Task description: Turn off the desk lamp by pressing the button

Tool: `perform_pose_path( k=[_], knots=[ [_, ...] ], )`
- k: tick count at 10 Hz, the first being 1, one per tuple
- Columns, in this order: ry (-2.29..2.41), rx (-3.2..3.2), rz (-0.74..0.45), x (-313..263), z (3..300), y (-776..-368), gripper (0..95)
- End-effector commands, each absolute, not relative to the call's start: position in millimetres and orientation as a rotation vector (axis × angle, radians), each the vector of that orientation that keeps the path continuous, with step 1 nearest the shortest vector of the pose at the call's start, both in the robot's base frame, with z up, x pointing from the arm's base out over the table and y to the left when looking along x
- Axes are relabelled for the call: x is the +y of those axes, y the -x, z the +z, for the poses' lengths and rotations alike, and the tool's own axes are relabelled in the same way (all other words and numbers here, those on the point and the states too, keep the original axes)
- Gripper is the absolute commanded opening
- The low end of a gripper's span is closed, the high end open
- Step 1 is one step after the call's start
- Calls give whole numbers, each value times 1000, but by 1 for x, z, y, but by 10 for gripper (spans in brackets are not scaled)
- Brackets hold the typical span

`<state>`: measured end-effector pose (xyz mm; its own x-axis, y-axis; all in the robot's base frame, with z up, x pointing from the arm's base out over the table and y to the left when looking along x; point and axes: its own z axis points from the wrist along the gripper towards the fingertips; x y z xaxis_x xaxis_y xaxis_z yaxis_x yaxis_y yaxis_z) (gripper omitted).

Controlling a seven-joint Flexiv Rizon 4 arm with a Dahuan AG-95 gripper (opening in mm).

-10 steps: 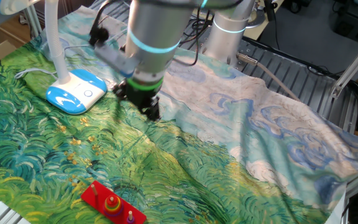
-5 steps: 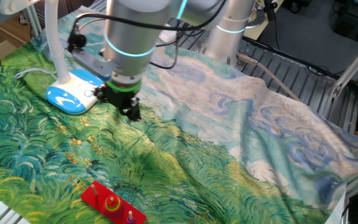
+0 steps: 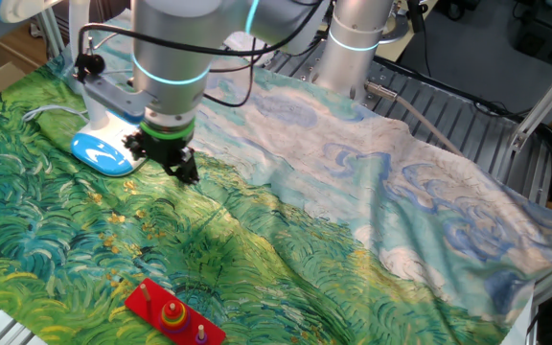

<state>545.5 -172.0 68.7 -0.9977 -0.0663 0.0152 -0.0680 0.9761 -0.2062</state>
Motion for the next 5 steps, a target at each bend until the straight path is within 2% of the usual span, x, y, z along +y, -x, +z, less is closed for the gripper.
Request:
perform_pose_path(
  k=[1,5],
  knots=[
    [-86,-3105,356,-171,70,-545,950],
    [-115,-3101,338,-171,69,-545,950]
  ],
)
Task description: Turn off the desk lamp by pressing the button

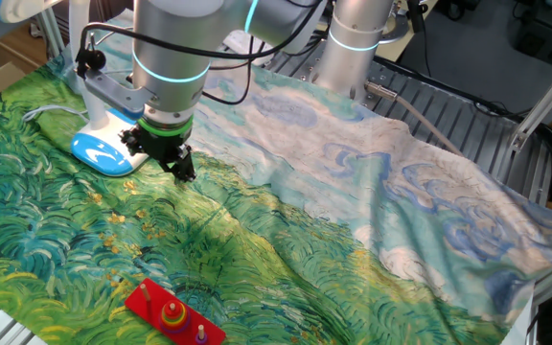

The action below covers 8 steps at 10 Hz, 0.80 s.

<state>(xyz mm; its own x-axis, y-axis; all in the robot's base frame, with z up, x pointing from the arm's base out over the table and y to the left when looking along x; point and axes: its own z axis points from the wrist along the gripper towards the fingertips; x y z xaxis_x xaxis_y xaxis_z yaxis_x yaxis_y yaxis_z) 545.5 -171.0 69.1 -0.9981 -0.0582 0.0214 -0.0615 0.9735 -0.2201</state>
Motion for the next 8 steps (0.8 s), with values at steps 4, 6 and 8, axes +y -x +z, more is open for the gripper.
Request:
perform_pose_path(
  k=[4,6,8],
  knots=[
    [-144,-3097,320,-170,69,-545,760],
    [-145,-3096,286,-169,68,-544,760],
    [-139,-3088,271,-167,70,-543,760]
  ],
)
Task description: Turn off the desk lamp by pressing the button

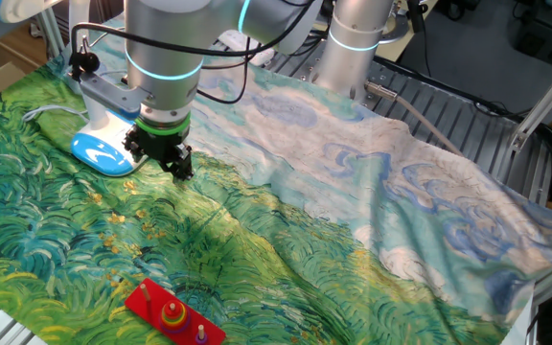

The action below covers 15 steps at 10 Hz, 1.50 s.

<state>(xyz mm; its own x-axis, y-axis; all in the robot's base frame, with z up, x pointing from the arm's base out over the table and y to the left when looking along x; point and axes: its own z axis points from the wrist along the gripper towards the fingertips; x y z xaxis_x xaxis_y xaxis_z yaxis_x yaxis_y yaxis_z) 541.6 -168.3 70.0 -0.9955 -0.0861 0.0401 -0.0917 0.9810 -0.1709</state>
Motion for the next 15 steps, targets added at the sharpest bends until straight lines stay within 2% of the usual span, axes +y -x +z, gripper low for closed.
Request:
perform_pose_path(
  k=[1,3,5,9,10,15],
  knots=[
    [-131,-3088,268,-167,70,-543,760],
    [-91,-3094,263,-167,70,-543,760],
    [-46,-3094,191,-167,70,-543,760],
    [-53,-3100,185,-167,70,-543,760],
    [-60,-3108,135,-167,70,-543,760],
    [-109,-3148,244,-167,69,-543,760]
  ],
)
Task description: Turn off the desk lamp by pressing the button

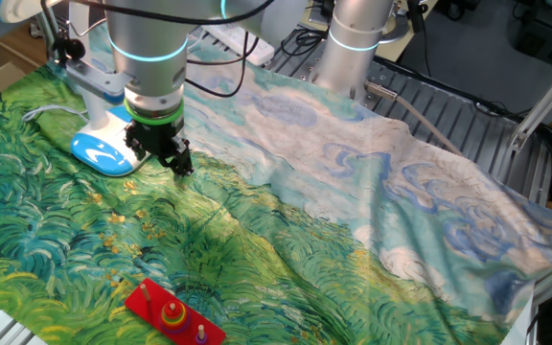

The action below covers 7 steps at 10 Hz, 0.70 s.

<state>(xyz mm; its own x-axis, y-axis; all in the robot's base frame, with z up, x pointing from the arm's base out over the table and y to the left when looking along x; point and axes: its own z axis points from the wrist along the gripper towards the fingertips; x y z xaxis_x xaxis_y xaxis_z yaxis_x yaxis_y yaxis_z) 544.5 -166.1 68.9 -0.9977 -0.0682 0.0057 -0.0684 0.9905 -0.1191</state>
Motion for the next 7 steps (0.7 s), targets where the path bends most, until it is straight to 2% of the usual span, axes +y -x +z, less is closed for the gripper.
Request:
perform_pose_path(
  k=[1,7],
  knots=[
    [-93,-3149,204,-168,69,-544,760],
    [23,-3076,76,-207,60,-564,760]
  ],
)
